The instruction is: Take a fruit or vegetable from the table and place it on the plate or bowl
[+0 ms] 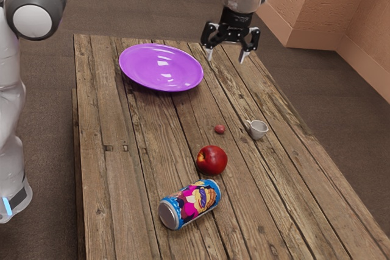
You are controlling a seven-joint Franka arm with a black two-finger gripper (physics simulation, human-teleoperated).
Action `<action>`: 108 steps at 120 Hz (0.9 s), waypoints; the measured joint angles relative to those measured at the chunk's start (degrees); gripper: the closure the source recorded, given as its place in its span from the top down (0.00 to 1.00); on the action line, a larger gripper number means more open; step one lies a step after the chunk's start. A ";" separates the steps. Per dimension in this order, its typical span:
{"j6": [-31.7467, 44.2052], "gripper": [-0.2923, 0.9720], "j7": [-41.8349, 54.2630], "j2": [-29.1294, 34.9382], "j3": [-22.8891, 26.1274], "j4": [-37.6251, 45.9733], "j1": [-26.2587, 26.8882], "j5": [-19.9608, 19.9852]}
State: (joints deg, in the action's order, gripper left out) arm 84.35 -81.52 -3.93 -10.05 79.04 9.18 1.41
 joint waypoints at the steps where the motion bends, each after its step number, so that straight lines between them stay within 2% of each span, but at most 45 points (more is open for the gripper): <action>1: -0.02 0.77 -0.75 0.04 0.02 -0.01 0.09 0.01; 18: -0.32 0.77 -11.47 1.09 0.12 -0.02 1.94 0.48; 35: -1.56 0.77 -15.96 4.65 -0.56 0.61 3.37 6.15; 53: -3.54 0.77 -13.23 4.57 -2.47 1.65 4.99 10.24; 71: -4.72 0.77 -3.39 2.52 -2.76 2.00 4.23 11.22; 79: -4.70 0.77 1.01 -2.39 -2.54 1.48 1.86 11.68; 86: -4.40 0.77 4.69 -6.21 -2.23 1.05 -4.05 12.94; 96: -4.10 0.77 9.53 -11.96 -1.17 -1.67 -11.27 17.05; 108: -3.80 0.77 14.70 -15.82 1.68 -4.56 -13.08 19.41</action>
State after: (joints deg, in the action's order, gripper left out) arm 80.55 -66.82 -19.75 -8.37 74.47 -3.90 20.82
